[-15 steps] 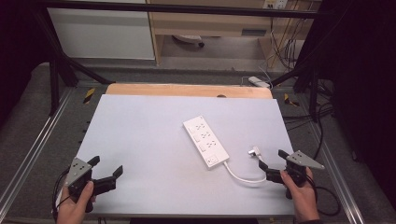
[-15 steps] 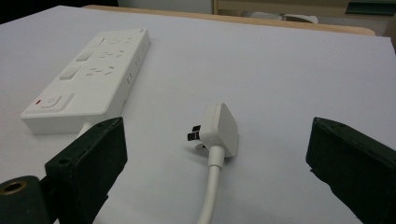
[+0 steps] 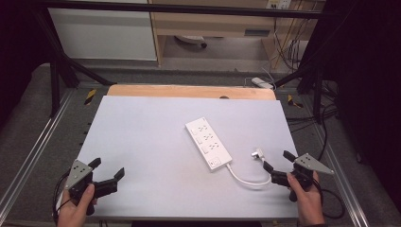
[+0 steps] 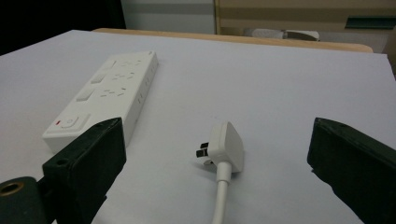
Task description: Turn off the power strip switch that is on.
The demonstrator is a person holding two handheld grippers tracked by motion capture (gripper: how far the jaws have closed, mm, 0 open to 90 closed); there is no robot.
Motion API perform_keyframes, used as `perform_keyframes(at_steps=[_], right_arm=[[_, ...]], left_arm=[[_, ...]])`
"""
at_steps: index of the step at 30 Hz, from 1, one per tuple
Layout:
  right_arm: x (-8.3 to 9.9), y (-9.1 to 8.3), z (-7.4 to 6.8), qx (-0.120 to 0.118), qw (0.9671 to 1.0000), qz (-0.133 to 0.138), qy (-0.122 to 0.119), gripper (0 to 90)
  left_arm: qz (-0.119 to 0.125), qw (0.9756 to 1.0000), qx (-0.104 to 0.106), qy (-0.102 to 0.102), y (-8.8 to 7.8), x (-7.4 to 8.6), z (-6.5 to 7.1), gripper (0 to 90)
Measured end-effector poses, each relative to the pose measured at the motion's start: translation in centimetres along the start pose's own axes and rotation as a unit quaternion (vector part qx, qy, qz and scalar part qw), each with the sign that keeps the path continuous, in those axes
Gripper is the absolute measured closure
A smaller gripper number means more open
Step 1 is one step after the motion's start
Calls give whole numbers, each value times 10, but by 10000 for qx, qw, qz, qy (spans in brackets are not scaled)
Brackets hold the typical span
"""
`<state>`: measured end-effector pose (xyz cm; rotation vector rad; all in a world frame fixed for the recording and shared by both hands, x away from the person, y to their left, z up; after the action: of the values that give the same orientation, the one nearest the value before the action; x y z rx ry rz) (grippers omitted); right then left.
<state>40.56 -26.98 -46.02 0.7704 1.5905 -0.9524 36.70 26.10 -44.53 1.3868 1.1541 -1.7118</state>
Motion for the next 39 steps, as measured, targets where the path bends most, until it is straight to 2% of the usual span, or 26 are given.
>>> perform_keyframes(at_steps=[17, 20, 22, 32, 34, 39], right_arm=[[-5, 0, -6, 33, 9999, -21, 133, 25], [-7, 1, -10, 4, 9999, -16, 126, 21], [-7, 3, -12, 14, 9997, -56, 235, 21], [-28, 9, -24, 53, 9998, -23, 204, 21], [-31, 13, -31, 9, 9998, -97, 180, 25], [-32, 21, -38, -32, 9996, -238, 132, 28]], left_arm=[[7, 10000, 15, -2, 0, 0, 1, 57], [-4, 10000, 2, 11, 0, 0, 1, 57], [-7, 10000, 0, 8, 0, 1, 1, 57], [-40, 10000, 8, 32, 0, 2, 1, 57], [-35, 10000, 9, 35, 0, 2, 1, 57], [-37, 10000, 33, 55, 0, 2, 2, 57]])
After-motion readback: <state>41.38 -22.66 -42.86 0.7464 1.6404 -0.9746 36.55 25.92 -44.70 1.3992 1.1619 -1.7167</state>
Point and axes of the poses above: each handheld gripper's, and its own axes: y roughly forward along the jaws, x roughly out of its underside, z roughly to its right, the point moved 9 cm from there along y, roughly forward along the jaws, and after that the axes turned 8 degrees about z, right-handed, at the moved point
